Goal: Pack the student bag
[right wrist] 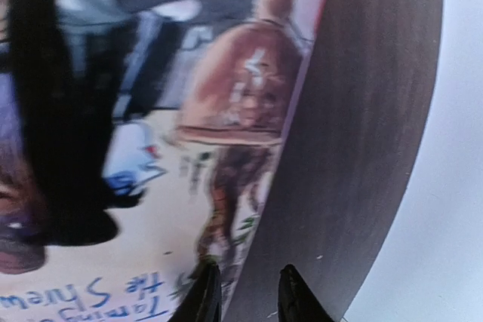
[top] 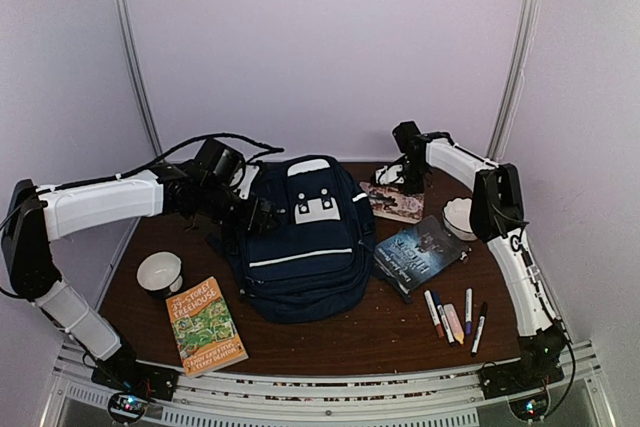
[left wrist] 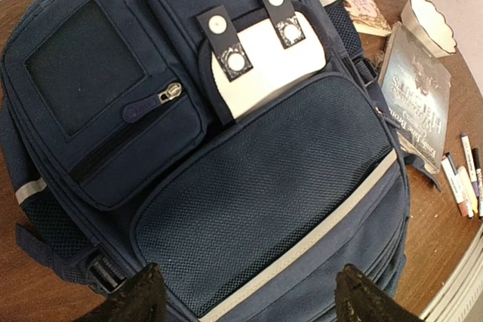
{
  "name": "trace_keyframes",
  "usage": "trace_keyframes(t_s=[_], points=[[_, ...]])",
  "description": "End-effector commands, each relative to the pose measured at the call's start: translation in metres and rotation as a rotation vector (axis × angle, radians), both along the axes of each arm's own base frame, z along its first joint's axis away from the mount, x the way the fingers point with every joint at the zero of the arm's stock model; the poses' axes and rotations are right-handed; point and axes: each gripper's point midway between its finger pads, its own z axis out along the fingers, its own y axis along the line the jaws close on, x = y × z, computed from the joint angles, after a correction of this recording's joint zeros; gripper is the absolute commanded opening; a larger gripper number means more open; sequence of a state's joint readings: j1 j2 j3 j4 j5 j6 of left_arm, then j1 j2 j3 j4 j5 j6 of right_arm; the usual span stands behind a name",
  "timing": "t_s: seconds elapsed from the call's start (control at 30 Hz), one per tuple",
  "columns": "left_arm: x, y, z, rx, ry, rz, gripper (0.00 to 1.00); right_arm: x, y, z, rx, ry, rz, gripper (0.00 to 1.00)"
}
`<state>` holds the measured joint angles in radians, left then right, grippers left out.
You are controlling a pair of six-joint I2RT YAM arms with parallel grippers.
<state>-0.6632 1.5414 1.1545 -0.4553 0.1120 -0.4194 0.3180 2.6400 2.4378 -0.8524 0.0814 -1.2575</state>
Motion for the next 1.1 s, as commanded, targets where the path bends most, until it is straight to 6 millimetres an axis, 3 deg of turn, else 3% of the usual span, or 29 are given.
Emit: trace_keyframes(t_s=[0.0, 0.17, 0.3, 0.43, 0.6, 0.73, 0.87, 0.93, 1.07], points=[[0.004, -0.005, 0.013, -0.018, -0.039, -0.013, 0.79, -0.067, 0.008, -0.011, -0.028, 0.263, 0.049, 0.26], [0.001, -0.004, 0.012, -0.023, -0.035, -0.016, 0.79, -0.098, 0.010, -0.005, 0.038, 0.379, -0.011, 0.26], [-0.001, -0.005, 0.011, -0.037, -0.032, -0.014, 0.79, -0.095, 0.006, 0.004, 0.078, 0.359, -0.094, 0.25], [-0.002, -0.006, 0.015, -0.046, -0.038, -0.015, 0.79, -0.088, 0.004, 0.030, 0.185, 0.313, -0.203, 0.28], [-0.003, -0.004, 0.016, -0.044, -0.044, -0.010, 0.79, -0.079, 0.011, 0.072, 0.522, 0.257, -0.567, 0.44], [-0.001, -0.006, 0.012, -0.042, -0.038, -0.011, 0.79, -0.093, 0.031, 0.081, 0.768, 0.333, -0.741, 0.57], [0.002, -0.011, 0.015, -0.049, -0.039, -0.017, 0.79, -0.098, 0.043, 0.076, 0.646, 0.256, -0.630, 0.54], [0.002, -0.010, 0.017, -0.051, -0.044, -0.014, 0.79, -0.109, 0.047, 0.060, 0.499, 0.218, -0.503, 0.50], [0.000, -0.008, 0.016, -0.044, -0.041, -0.012, 0.79, -0.110, 0.044, 0.041, 0.332, 0.131, -0.359, 0.47]])
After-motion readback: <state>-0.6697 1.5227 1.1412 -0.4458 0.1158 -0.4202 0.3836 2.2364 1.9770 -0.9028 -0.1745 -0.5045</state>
